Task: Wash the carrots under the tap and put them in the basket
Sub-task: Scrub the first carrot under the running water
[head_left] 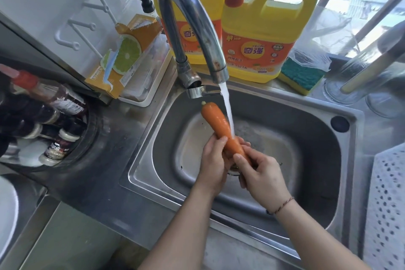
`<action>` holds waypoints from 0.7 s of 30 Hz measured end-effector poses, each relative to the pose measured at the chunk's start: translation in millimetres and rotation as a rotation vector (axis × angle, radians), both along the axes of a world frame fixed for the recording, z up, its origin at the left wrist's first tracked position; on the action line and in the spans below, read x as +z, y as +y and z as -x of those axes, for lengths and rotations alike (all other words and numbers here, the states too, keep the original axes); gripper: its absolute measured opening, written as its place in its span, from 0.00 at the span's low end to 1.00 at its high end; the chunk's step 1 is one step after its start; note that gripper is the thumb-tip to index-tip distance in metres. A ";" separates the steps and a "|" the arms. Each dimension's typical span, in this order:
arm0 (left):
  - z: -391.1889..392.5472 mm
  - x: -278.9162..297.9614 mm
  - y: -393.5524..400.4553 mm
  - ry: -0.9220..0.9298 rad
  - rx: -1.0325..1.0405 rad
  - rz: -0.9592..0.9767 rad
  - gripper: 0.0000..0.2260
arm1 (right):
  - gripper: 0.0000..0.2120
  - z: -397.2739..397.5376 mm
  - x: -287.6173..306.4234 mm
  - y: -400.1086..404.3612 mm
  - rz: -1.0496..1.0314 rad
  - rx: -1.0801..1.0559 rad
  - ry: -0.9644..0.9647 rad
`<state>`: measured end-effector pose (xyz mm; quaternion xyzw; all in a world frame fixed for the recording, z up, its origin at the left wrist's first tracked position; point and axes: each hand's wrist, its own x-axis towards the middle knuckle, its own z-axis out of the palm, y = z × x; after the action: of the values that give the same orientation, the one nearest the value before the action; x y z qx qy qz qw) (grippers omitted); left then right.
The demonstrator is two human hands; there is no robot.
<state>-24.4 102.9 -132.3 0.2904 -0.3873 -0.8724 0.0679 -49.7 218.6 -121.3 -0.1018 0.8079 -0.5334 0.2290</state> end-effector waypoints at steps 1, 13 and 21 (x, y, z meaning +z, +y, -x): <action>-1.4 -0.7 -3.9 0.031 -0.028 0.003 0.11 | 0.10 2.3 0.9 2.4 0.002 0.013 0.001; 2.9 -3.5 -11.2 -0.026 -0.087 0.087 0.12 | 0.15 0.0 -8.1 7.4 -0.045 0.031 0.143; 11.3 2.4 -13.0 -0.036 -0.174 0.029 0.09 | 0.13 4.9 -7.7 10.8 -0.010 0.015 0.098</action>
<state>-35.7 90.0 -129.9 0.2701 -0.4250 -0.8639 -0.0108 -54.7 229.5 -129.1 -0.1325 0.8200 -0.5220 0.1937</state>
